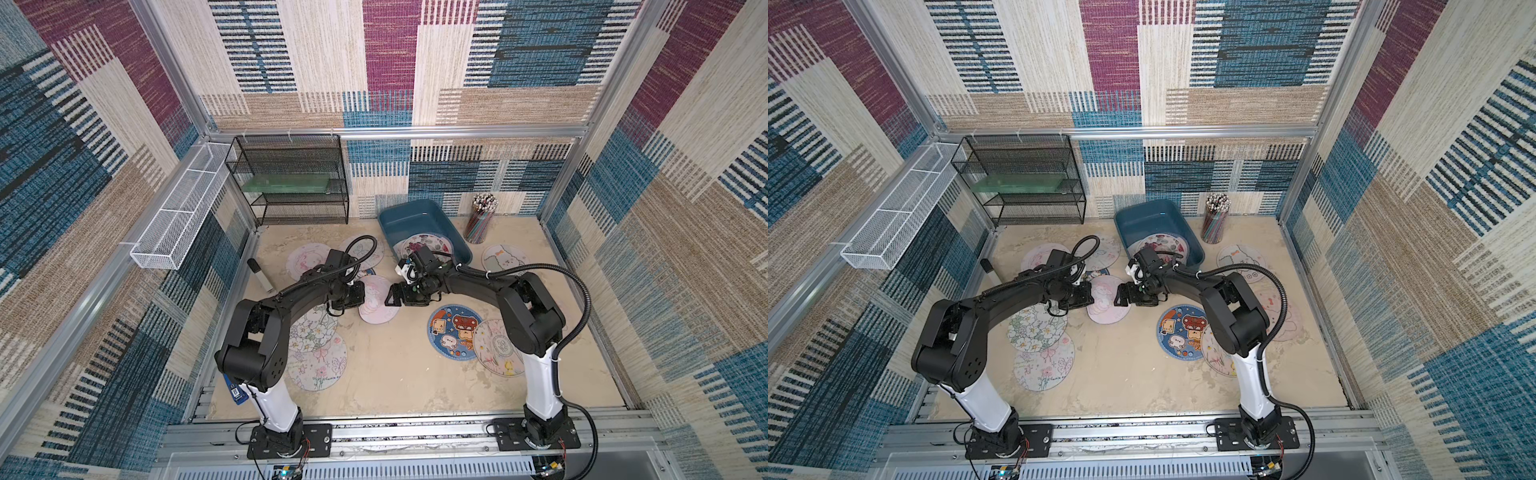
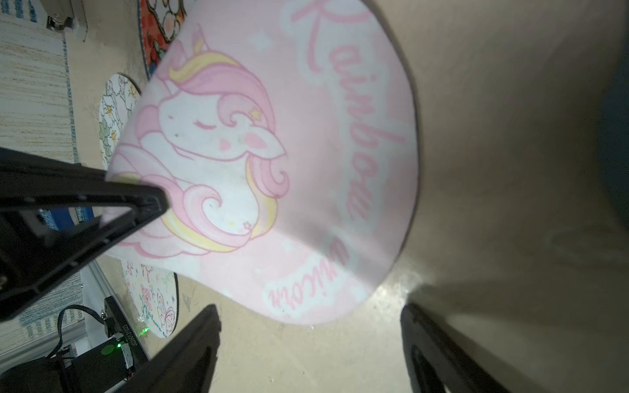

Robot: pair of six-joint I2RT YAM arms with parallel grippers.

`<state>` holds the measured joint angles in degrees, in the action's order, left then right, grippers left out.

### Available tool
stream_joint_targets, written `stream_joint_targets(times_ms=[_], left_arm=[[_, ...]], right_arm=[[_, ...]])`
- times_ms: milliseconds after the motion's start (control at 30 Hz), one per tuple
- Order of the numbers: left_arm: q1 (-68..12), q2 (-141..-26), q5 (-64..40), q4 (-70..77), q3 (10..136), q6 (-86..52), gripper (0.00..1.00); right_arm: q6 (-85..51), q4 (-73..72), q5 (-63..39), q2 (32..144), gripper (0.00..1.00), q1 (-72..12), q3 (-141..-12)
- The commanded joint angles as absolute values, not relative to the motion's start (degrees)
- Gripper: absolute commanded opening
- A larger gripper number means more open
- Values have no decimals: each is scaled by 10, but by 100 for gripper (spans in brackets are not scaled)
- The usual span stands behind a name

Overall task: Put the coasters into the storage box
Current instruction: Pick up the coaster from the center of the board.

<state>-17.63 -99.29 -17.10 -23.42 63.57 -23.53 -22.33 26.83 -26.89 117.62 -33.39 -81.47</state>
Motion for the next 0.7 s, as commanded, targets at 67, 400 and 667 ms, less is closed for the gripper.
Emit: stream_joint_targets(times_ms=[67, 400, 667], left_arm=[[-181, -967, -179, -255, 658, -238, 0], [-206, -937, -191, -283, 723, -236, 0], [-226, -950, -202, -307, 819, -242, 0]], right_arm=[[-254, 248, -284, 1126, 90, -323, -771], [-273, 220, -295, 1014, 92, -293, -681], [-272, 226, -299, 943, 93, -263, -631]])
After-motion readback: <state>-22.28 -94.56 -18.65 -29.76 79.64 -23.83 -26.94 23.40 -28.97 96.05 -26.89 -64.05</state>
